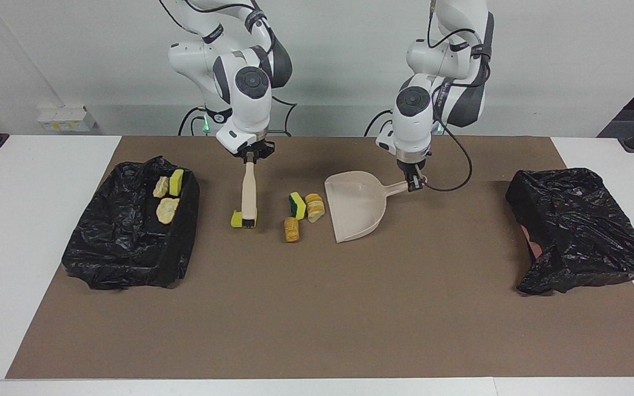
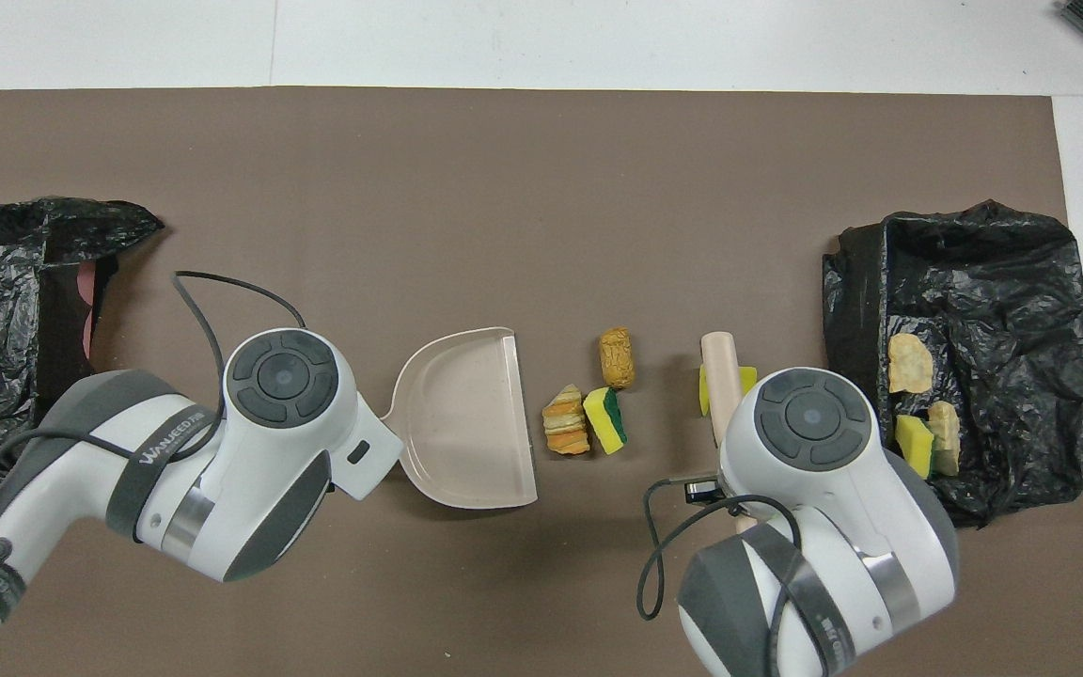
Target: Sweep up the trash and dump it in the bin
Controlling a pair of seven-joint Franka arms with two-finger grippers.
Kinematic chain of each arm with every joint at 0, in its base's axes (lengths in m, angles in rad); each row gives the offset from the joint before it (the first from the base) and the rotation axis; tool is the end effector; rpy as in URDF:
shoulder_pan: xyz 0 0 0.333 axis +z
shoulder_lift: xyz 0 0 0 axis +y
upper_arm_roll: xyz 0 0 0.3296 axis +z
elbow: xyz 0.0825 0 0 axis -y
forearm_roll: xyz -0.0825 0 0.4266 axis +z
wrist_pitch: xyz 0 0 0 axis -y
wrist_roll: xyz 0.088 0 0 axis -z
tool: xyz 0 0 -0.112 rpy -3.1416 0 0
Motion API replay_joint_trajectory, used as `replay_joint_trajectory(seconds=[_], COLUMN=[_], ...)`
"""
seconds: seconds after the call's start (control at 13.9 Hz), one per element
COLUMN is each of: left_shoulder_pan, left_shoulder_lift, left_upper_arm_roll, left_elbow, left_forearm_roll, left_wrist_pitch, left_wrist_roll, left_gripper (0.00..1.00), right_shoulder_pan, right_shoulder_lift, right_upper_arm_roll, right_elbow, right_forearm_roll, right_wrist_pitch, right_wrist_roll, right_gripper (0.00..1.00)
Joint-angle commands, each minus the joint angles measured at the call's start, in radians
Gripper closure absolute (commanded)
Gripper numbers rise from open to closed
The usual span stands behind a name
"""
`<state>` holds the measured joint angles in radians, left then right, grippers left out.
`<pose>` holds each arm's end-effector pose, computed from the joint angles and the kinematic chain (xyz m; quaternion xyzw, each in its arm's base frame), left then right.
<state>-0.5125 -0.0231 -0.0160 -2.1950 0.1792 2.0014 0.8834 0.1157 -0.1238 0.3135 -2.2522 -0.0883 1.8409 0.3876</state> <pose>0.4736 -0.2631 0.3667 -0.7266 0.6774 0.0973 0.0618 0.4574 0.2018 0.3797 0.9869 0.0345 -0.1110 0.1123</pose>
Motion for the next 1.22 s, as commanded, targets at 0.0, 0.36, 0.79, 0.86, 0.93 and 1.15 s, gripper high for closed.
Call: replay_joint_trajectory(seconds=[0.0,0.36,0.79,0.86,0.93,1.15], left_shoulder_pan=[-0.018,-0.021,-0.052,-0.055,-0.07,-0.072], left_shoulder_lift=[-0.035,-0.038,-0.057,-0.052,-0.04,-0.04], left_upper_arm_roll=[0.013,0.011,0.008,0.008,0.008,0.008], left_elbow=[-0.052,-0.055,-0.08,-0.08,-0.081,-0.107], left_forearm_roll=[0.022,0.022,0.02,0.02,0.02,0.02], left_wrist_pitch=[0.036,0.033,0.037,0.039,0.051,0.103], left_wrist_roll=[-0.018,-0.026,-0.09,-0.09,-0.092,-0.087], left_gripper=[1.0,1.0,1.0,1.0,1.0,1.0], right_shoulder_pan=[-0.027,-0.04,0.024,0.025,0.025,0.027], right_shoulder_lift=[0.007,0.074,0.159,0.177,0.196,0.22], right_upper_arm_roll=[-0.017,-0.102,-0.07,-0.044,-0.01,0.047], right_elbow=[0.008,-0.015,-0.004,-0.001,0.008,0.049], right_forearm_roll=[-0.155,-0.238,0.0,0.042,0.068,0.163], right_wrist_pitch=[-0.006,0.09,0.119,0.148,0.175,0.187], right_wrist_roll=[-0.044,-0.118,-0.073,-0.064,-0.056,-0.056], right_gripper=[1.0,1.0,1.0,1.0,1.0,1.0])
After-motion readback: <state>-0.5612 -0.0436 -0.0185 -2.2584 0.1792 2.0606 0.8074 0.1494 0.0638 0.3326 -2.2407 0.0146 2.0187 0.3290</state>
